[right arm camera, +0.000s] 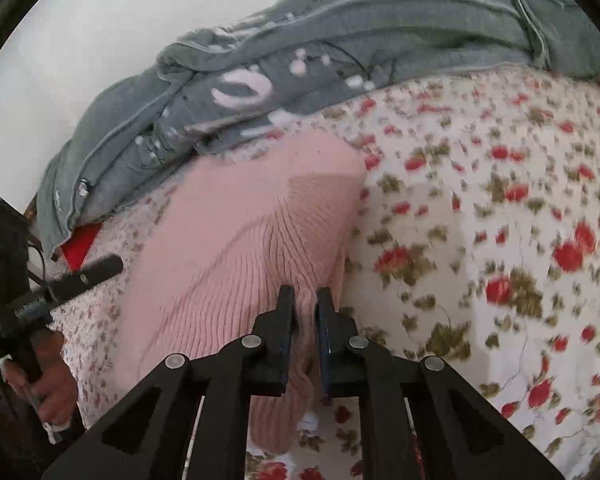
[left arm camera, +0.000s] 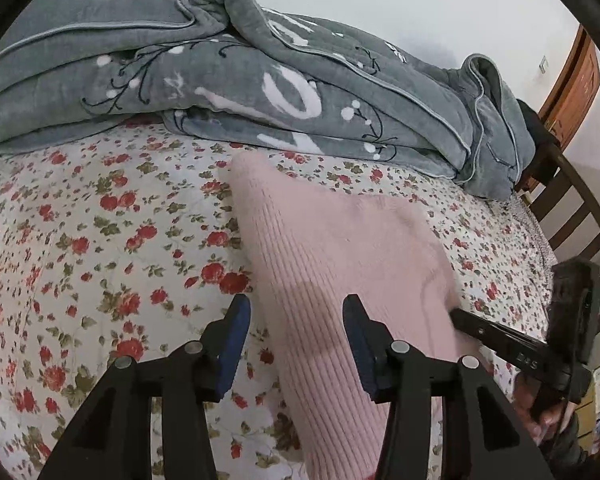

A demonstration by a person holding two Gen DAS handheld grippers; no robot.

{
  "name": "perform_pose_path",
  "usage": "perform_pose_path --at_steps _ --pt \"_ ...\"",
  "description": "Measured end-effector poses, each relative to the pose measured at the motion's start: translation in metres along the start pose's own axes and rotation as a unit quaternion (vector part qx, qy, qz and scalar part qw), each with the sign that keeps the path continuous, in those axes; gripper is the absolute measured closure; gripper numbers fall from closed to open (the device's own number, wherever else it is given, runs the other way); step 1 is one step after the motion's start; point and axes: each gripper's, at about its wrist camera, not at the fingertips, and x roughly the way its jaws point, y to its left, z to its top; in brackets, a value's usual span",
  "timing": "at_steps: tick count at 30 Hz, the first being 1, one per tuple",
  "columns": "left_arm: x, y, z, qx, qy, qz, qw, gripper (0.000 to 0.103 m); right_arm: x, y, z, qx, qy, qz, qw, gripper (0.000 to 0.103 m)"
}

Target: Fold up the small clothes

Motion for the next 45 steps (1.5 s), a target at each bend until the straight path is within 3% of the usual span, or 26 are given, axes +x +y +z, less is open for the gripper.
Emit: perform_pose_path --at_steps 7,12,15,18,24,36,40,42,45 --pt "0.014 -0.012 0.024 0.025 -0.004 0.008 0.9997 0.051 -0.018 0.021 0.042 -0.059 -0.051 -0.035 0.996 0.079" --pt "0.031 -0.015 0.045 0.025 -0.007 0.014 0.9996 0.051 0.012 0.028 0.07 -0.068 -0.046 -0.032 0.996 0.079" --pt "0.046 -0.012 0.052 0.024 -0.002 0.011 0.9996 0.051 0.04 0.026 0.073 -0.069 -0.018 -0.057 0.996 0.079" --pt "0.068 -0.007 0.051 0.021 0.022 0.013 0.9995 0.051 0.062 0.017 0.07 -0.064 0.009 -0.073 0.995 0.079" --pt "0.086 -0.001 0.043 0.016 0.04 0.024 0.9988 0.051 0.064 0.017 0.068 -0.068 0.012 -0.077 0.995 0.08" --pt "0.055 -0.011 0.03 0.013 0.029 0.02 0.9993 0.047 0.01 0.032 0.043 -0.086 -0.034 -0.066 0.993 0.077" --pt "0.038 -0.021 0.017 0.019 0.017 0.024 0.9994 0.044 -0.005 0.038 0.017 -0.095 -0.032 -0.054 0.993 0.075" --pt "0.028 -0.025 0.008 0.022 0.011 0.019 0.9995 0.043 -0.003 0.037 0.007 -0.088 -0.018 -0.045 0.995 0.069" --pt "0.012 -0.032 -0.01 0.026 0.004 0.01 0.9996 0.042 0.001 0.032 -0.011 -0.081 -0.012 -0.054 0.995 0.069"
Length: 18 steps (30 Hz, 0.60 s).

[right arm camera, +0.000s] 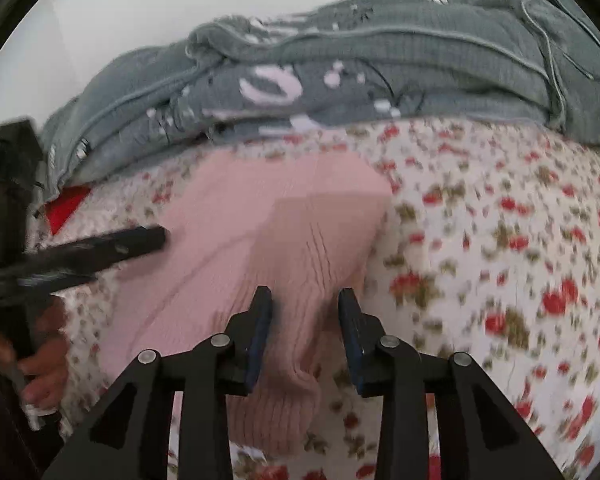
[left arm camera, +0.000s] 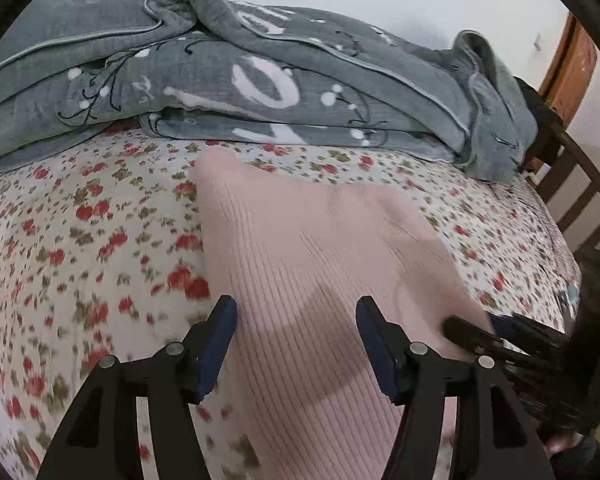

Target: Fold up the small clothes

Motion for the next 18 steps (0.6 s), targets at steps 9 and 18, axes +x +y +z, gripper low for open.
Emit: perform_pose_path --at_steps 9,18 --pt "-0.006 -0.016 -0.047 0.016 -0.002 0.044 0.9989 0.04 -0.006 0.006 -0.015 -0.001 0.012 -0.022 1.0 0.069" --pt "-0.011 -0.006 -0.071 -0.015 0.01 0.019 0.9997 0.039 -0.021 0.0 -0.033 0.018 0.006 0.005 1.0 0.087"
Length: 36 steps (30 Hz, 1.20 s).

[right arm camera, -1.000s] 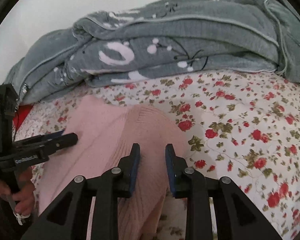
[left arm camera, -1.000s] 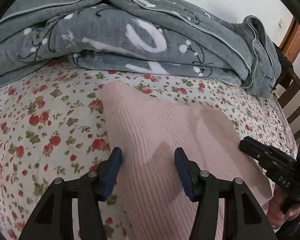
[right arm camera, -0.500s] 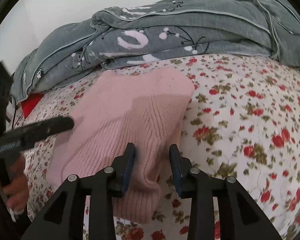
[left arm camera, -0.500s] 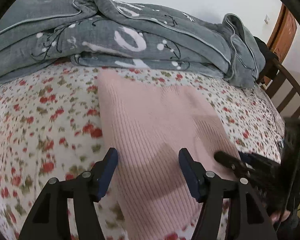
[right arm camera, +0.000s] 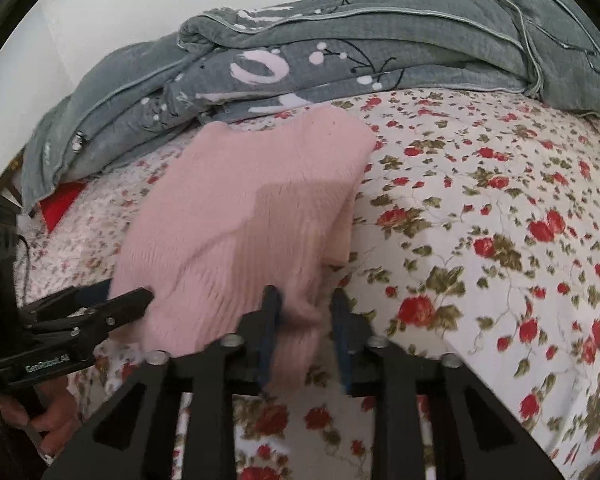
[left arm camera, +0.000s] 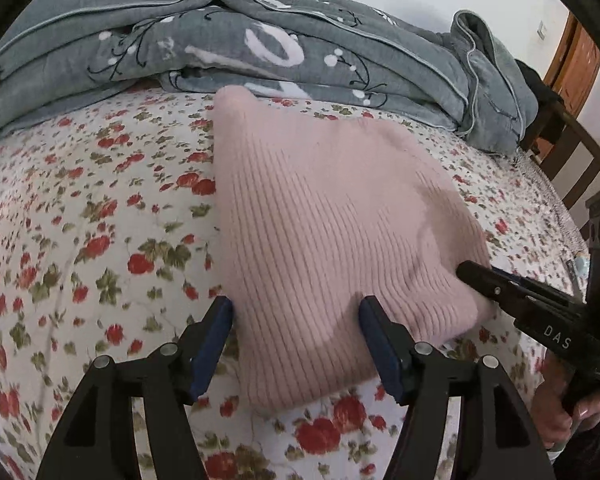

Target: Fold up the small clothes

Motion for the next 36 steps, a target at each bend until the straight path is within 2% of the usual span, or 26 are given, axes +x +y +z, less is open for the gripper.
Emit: perform_pose_path --at_steps 3,6,9,11,14,16,19,21,23,26,29,34,36 --pt "-0.006 0.0 -0.004 -0.001 -0.004 -0.006 1.0 0.04 -0.009 0.004 -0.001 -0.003 -0.012 0.017 1.0 0.097" --pt "-0.011 0.0 -0.008 -0.006 -0.006 -0.009 0.9999 0.04 -0.013 -0.002 0.002 0.021 -0.013 0.039 0.999 0.098" --pt "-0.017 0.001 -0.013 -0.008 -0.01 -0.013 0.9998 0.04 -0.027 -0.006 0.002 0.035 -0.032 0.067 0.997 0.098" --pt "-0.021 0.001 -0.017 -0.01 -0.014 -0.016 0.9997 0.04 -0.031 -0.009 -0.001 0.028 -0.046 0.056 0.997 0.098" --pt "-0.02 0.003 -0.02 -0.037 -0.01 -0.019 0.9991 0.04 0.0 -0.018 -0.01 0.045 0.01 0.037 0.998 0.098" --pt "-0.021 0.002 -0.023 -0.048 -0.009 -0.023 0.9986 0.04 0.002 -0.018 -0.015 0.052 0.011 0.025 0.998 0.095" --pt "-0.03 0.0 -0.031 -0.048 -0.012 -0.011 0.9987 0.04 -0.025 -0.007 -0.012 0.035 -0.02 0.006 0.999 0.086" --pt "-0.039 -0.002 -0.033 -0.046 -0.015 0.008 0.9988 0.04 -0.04 0.0 -0.011 0.014 -0.03 -0.028 0.999 0.066" --pt "-0.05 -0.003 -0.034 -0.05 -0.02 0.012 0.9985 0.038 -0.057 0.006 -0.01 0.003 -0.046 -0.066 0.997 0.06" --pt "-0.069 -0.009 -0.035 -0.053 -0.03 0.021 0.9979 0.038 -0.076 0.009 -0.01 0.006 -0.047 -0.082 0.996 0.055" --pt "-0.091 -0.019 -0.035 -0.042 -0.043 0.056 0.9966 0.036 -0.097 0.011 -0.012 0.008 -0.047 -0.108 0.993 0.052" --pt "-0.129 -0.031 -0.044 -0.024 -0.065 0.096 0.9929 0.031 -0.134 0.015 -0.021 0.005 -0.067 -0.123 0.99 0.034" --pt "-0.14 -0.034 -0.049 -0.023 -0.071 0.107 0.9914 0.031 -0.15 0.017 -0.027 0.002 -0.078 -0.119 0.99 0.022"
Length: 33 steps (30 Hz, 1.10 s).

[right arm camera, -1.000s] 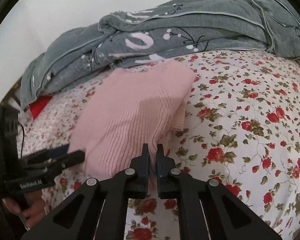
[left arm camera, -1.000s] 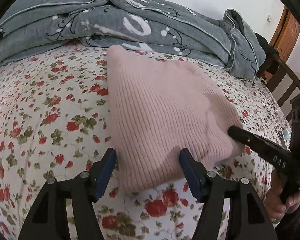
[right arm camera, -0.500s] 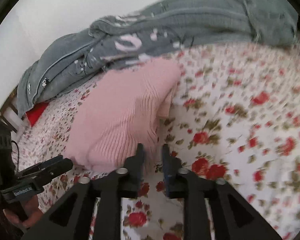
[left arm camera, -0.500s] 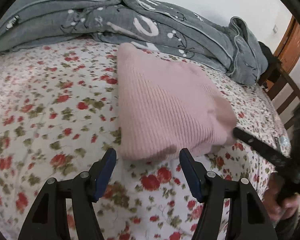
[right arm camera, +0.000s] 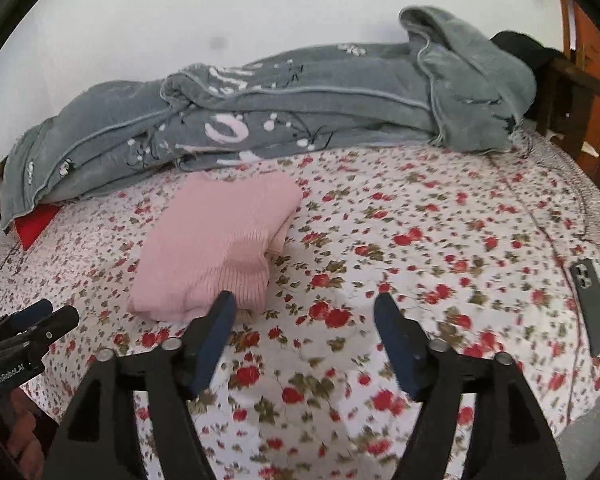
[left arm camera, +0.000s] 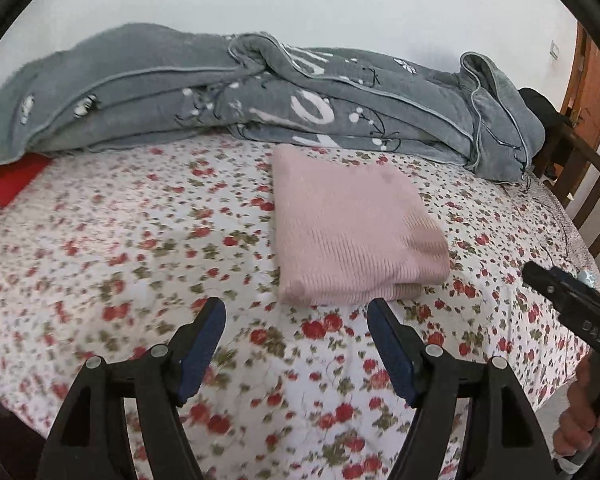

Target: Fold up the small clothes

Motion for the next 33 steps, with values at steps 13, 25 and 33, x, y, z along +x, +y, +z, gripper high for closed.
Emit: perform_pose_path --at_steps 13,25,33 --pt "-0.085 -0.015 -0.026 0.009 -0.047 0.04 0.9981 0.015 -0.095 -0.011 -0.027 -0.009 -0.052 -0.006 0.999 0.007" --pt "-0.118 -0.029 -0.037 0.02 -0.075 0.042 0.9961 0.012 -0.122 -0.017 -0.041 -0.004 -0.066 -0.005 0.998 0.007" --pt "-0.118 -0.031 -0.039 0.018 -0.077 0.044 0.9959 0.012 -0.125 -0.017 -0.041 -0.009 -0.067 -0.009 0.998 0.007"
